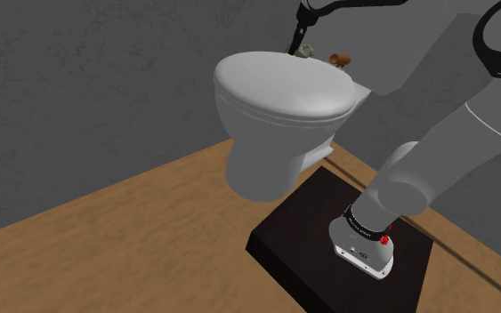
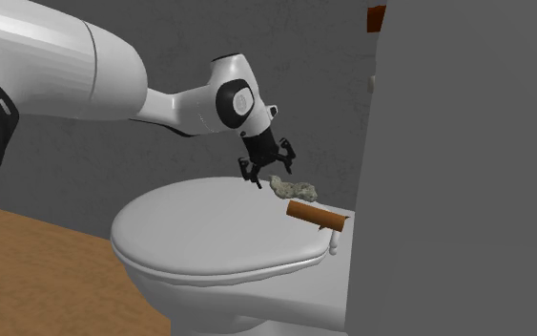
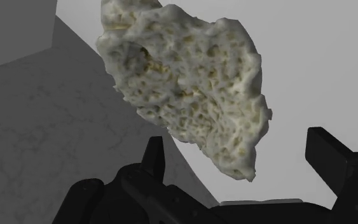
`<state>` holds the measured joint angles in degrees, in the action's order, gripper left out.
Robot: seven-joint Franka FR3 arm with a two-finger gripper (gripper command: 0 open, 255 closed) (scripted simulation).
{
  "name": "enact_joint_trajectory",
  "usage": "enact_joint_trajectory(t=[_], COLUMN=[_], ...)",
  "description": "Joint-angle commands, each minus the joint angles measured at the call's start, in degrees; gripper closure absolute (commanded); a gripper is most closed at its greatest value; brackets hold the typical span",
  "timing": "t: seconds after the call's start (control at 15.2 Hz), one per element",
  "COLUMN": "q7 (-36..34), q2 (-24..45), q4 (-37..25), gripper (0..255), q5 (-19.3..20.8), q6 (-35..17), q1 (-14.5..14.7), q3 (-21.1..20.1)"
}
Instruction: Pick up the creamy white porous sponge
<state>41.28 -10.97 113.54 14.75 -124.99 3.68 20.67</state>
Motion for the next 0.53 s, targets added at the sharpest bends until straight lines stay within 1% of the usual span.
enact_joint_trajectory(t=[0.0,0.07,0.46], q7=[-0.12,-0.19,-0.19], q2=[-0.1,-0.07,-0.07], q4=[0.64,0.61,0.6], gripper=[0,255,255], q5=[0.12,0.12,0.12], q6=[-0.56,-0.55,-0.53], q1=[-0.04,-0.01,-0.01], q3=[0.02,-0.02,-0.03])
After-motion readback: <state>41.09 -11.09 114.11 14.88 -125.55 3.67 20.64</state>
